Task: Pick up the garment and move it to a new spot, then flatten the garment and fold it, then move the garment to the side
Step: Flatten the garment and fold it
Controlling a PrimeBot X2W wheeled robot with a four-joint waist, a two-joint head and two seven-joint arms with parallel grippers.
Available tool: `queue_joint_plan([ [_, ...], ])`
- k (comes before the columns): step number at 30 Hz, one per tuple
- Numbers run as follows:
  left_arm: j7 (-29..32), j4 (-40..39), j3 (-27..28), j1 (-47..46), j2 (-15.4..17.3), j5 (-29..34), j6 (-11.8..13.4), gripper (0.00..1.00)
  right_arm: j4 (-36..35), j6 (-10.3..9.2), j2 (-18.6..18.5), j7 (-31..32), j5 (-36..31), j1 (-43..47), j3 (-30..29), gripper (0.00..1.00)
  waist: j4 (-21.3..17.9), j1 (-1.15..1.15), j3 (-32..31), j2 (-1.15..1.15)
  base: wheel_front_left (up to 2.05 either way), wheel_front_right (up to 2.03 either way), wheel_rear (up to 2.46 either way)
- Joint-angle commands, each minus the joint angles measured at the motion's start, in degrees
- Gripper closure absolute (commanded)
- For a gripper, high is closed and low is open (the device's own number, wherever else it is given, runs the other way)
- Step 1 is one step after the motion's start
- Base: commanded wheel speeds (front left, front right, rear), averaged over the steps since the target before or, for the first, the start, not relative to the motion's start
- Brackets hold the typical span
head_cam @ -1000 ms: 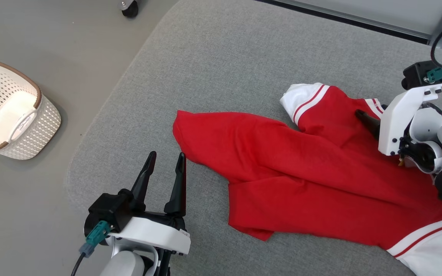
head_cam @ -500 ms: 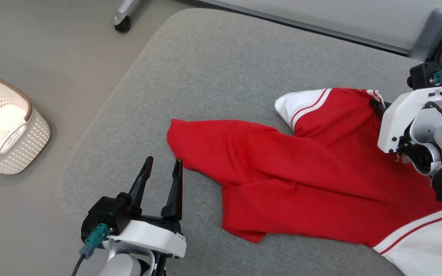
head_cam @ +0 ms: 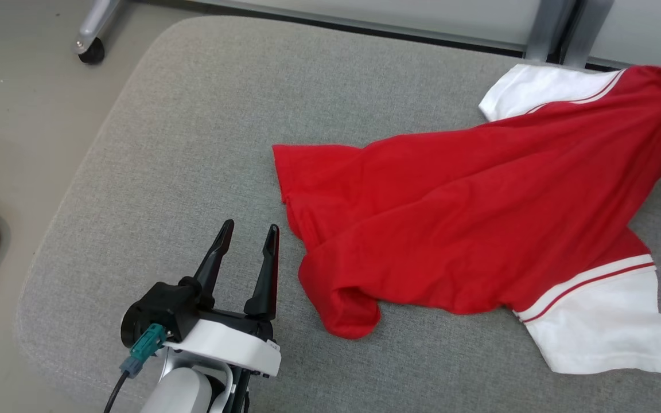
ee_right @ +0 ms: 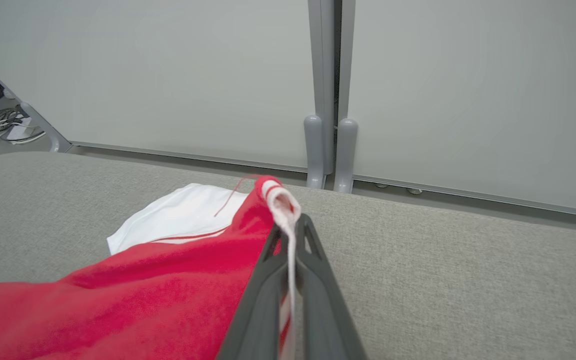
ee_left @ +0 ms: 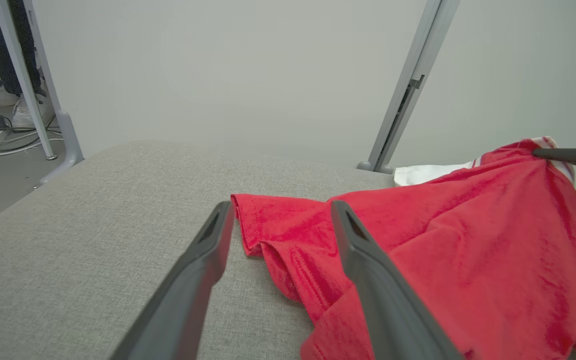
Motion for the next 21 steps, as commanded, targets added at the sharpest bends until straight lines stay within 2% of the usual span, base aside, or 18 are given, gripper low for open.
queue_joint_plan([
  [1, -0.16, -0.24, -0.05, -1.33, 0.12, 0.33, -0.29, 0.0, 0.86, 0.0, -1.09, -1.04, -0.38, -1.45, -0.42, 1.0, -0.13, 0.0, 2.4, 0.0, 0.0, 0.0, 0.0],
  [8, -0.21, -0.25, -0.93, -2.9, -0.16, 0.57, -0.29, 0.0, 6.52, 0.0, -5.02, -5.91, -1.07, -6.89, -2.43, 1.0, 1.29, 0.0, 6.42, 0.0, 0.0, 0.0, 0.0],
  [10, -0.22, -0.03, -1.14, -3.28, -0.2, 0.71, -0.26, 0.0, 7.83, 0.0, -4.91, -6.86, -0.44, -7.57, -3.27, 1.0, 1.38, 0.0, 6.67, 0.0, 0.0, 0.0, 0.0],
  [11, -0.22, 0.2, -1.23, -3.4, -0.2, 0.75, -0.25, 0.0, 8.19, 0.0, -4.5, -7.18, -0.07, -7.38, -3.51, 0.82, 1.35, 0.0, 6.54, 0.0, 0.0, 0.0, 0.0],
  [12, -0.23, 0.47, -1.22, -3.42, -0.18, 0.76, -0.19, 0.0, 8.41, 0.0, -4.18, -7.47, 0.15, -6.93, -3.64, 0.51, 1.22, 0.0, 6.24, 0.0, 0.0, 0.0, 0.0],
  [13, -0.23, 0.71, -1.3, -3.39, -0.15, 0.76, -0.16, 0.0, 8.64, 0.0, -3.99, -8.05, 0.18, -6.48, -3.77, 0.0, 0.98, 0.0, 5.79, 0.0, 0.0, 0.0, 0.0],
  [21, 0.61, 1.7, -1.08, -2.0, 1.19, 0.12, 0.06, 0.0, 5.61, 0.0, -0.18, -13.53, 0.11, -1.42, -3.11, 0.0, -3.3, 0.0, -0.88, 0.0, 0.0, 0.0, 0.0],
])
